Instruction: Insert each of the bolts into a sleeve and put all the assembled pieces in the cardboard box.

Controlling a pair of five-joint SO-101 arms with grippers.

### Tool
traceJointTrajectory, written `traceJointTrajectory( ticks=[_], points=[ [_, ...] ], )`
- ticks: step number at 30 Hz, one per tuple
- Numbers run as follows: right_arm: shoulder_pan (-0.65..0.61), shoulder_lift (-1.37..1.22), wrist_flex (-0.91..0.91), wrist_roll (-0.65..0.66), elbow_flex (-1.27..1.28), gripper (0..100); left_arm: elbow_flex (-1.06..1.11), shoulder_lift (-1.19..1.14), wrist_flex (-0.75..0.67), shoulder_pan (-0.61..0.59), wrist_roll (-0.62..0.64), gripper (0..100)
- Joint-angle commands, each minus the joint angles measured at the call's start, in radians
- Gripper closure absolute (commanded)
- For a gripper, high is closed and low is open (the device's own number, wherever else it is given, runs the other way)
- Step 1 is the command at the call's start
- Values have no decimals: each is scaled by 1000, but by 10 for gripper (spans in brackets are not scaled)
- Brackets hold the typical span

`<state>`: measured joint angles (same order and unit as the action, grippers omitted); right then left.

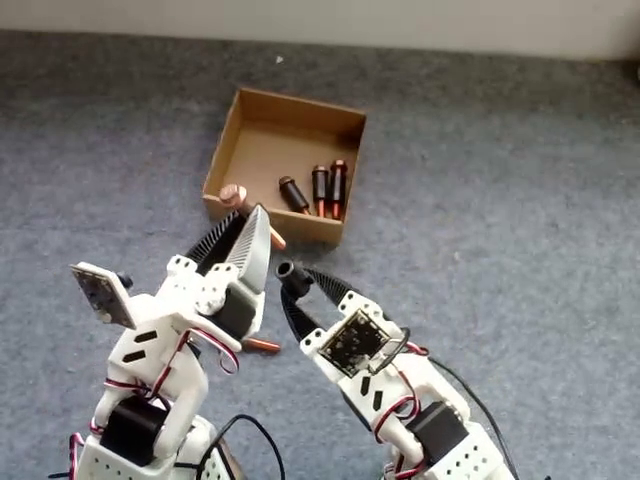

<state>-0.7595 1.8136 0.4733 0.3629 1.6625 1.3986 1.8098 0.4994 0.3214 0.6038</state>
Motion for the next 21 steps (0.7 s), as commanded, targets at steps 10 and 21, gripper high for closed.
traceJointTrajectory(
  ticks=[10, 21],
  points=[
    [-5, 18, -27, 8, -1, 992, -8, 12, 117, 30, -9, 995],
    [-5, 18, -27, 5, -1, 992, -8, 12, 189, 30, -8, 995]
  ],
)
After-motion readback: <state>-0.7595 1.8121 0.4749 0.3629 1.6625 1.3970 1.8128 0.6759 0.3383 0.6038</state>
